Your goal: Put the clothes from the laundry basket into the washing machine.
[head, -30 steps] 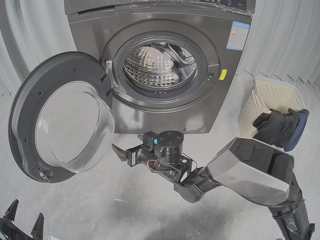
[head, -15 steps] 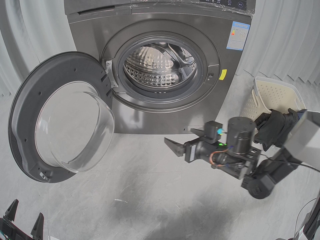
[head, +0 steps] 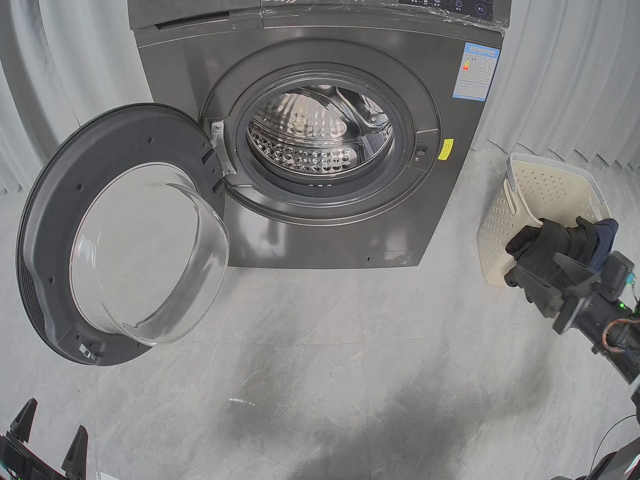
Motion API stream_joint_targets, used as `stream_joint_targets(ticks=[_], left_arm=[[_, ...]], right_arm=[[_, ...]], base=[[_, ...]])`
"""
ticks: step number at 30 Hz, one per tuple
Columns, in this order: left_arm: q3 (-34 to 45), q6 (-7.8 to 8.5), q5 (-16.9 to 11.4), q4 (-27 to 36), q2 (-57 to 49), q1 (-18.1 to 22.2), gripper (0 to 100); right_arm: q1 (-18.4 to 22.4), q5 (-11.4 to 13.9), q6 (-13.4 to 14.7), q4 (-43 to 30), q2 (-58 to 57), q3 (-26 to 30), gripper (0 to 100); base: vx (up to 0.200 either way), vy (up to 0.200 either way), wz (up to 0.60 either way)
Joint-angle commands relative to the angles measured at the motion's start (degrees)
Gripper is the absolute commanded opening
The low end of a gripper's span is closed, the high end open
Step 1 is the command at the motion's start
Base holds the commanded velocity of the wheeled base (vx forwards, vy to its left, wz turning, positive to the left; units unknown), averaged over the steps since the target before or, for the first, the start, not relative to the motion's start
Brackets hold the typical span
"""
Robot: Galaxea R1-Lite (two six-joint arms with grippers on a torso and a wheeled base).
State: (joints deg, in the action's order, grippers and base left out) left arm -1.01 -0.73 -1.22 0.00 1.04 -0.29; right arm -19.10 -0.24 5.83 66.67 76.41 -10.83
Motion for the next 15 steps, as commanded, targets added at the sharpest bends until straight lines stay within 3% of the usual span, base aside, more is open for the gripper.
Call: stream_joint_targets(ticks=[1, 8, 14, 15], left_arm=[[0.92, -0.06, -0.01, 0.0, -0.86, 0.03, 100], [0.92, -0.06, -0.01, 0.0, -0.86, -0.06, 100], [0.92, 0.03, -0.01, 0.0, -0.86, 0.03, 100], [0.92, 0.03, -0.01, 0.0, -0.86, -0.06, 100]], right_arm=[[9.0, 0.16, -1.08, -2.51, -18.14, 10.47, 100], [13.65, 0.42, -3.98, -18.59, -32.38, 10.83, 100], [14.01, 0.42, -4.07, -30.02, -44.33, 10.83, 100], [13.92, 0.42, -3.54, -34.85, -48.64, 10.83, 100]], base=[[0.0, 0.0, 0.0], [0.0, 0.0, 0.0], [0.0, 0.0, 0.0], [0.0, 0.0, 0.0]])
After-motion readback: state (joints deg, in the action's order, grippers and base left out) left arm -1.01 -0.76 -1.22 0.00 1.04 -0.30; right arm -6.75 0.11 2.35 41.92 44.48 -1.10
